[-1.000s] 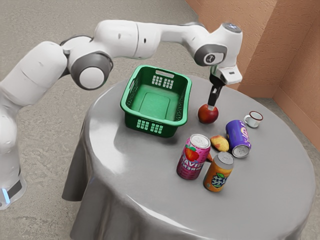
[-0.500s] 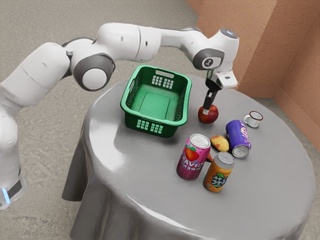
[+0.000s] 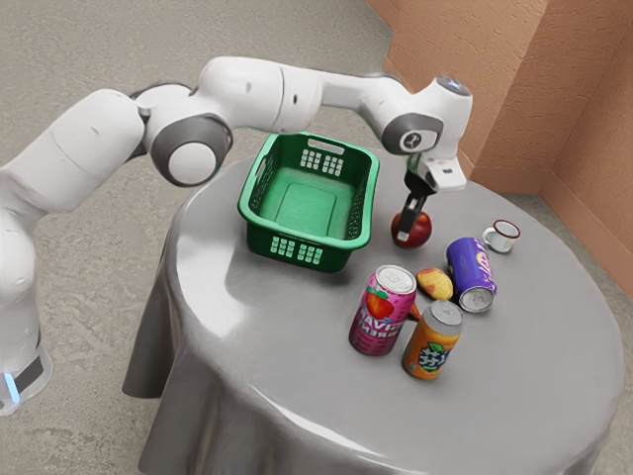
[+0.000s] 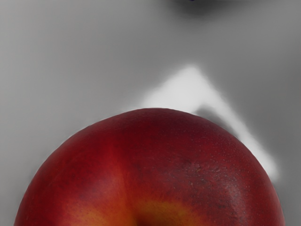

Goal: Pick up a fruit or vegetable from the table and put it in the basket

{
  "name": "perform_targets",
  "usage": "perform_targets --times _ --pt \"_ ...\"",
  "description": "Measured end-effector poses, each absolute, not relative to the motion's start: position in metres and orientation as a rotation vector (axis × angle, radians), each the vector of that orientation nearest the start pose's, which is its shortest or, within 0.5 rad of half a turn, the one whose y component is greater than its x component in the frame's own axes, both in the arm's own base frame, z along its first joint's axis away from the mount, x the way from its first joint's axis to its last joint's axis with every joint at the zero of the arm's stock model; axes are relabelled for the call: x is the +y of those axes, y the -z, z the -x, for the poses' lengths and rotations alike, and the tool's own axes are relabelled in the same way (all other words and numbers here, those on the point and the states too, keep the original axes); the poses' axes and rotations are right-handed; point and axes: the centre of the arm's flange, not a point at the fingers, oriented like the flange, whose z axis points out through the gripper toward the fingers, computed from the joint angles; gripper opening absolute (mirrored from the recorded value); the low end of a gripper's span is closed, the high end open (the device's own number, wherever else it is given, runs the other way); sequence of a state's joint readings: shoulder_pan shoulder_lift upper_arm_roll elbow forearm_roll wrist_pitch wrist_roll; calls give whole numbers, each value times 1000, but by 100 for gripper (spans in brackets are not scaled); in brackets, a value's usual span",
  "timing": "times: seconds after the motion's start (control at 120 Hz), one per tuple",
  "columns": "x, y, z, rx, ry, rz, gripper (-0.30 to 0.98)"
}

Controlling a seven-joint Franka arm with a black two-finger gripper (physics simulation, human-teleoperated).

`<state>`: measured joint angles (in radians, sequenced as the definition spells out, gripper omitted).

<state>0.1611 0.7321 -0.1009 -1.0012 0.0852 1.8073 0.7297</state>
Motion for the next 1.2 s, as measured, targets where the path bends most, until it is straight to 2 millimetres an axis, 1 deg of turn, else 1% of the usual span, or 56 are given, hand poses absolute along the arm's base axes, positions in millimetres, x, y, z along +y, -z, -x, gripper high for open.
perform_targets --times 0.083,0.175,0.208,0.233,0.3,0.367,0.425,0.442,0.45,0.458,0.508,0.542,0.575,0.633,0.675,0.742,0.792,0.867,0.925,0.992,1.042,1.083,1.142,1.167,1.2 --pt "76 -433 -757 1009 107 2925 46" --pt "74 -430 -759 1020 112 2919 37" --pt "74 -431 -759 1021 118 2915 34" --pt "74 -434 -759 1021 125 2911 29" --pt "73 -454 -757 1019 162 2893 22" --pt "73 -475 -753 1013 199 2876 18" --pt "72 -505 -747 1004 245 2854 16" --pt "72 -517 -743 1001 258 2847 15" --pt "72 -523 -741 999 265 2844 15" --pt "72 -530 -739 998 271 2841 18" --pt "70 -563 -725 990 295 2826 19" --pt "68 -580 -714 988 300 2821 20" --pt "66 -592 -701 989 292 2824 21" --pt "60 -600 -678 990 268 2842 21" --pt "57 -606 -658 983 261 2857 21" --pt "52 -610 -631 976 251 2877 21" --pt "50 -612 -615 970 251 2887 21" --pt "49 -619 -598 952 264 2893 20" --pt "56 -623 -590 922 275 2898 21" --pt "73 -623 -589 872 278 2911 21" --pt "92 -618 -591 820 269 2925 20" --pt "113 -615 -594 764 264 2935 20" --pt "142 -616 -595 690 267 2943 20" --pt "149 -614 -596 670 264 2947 20" --pt "154 -612 -598 658 260 2950 20"
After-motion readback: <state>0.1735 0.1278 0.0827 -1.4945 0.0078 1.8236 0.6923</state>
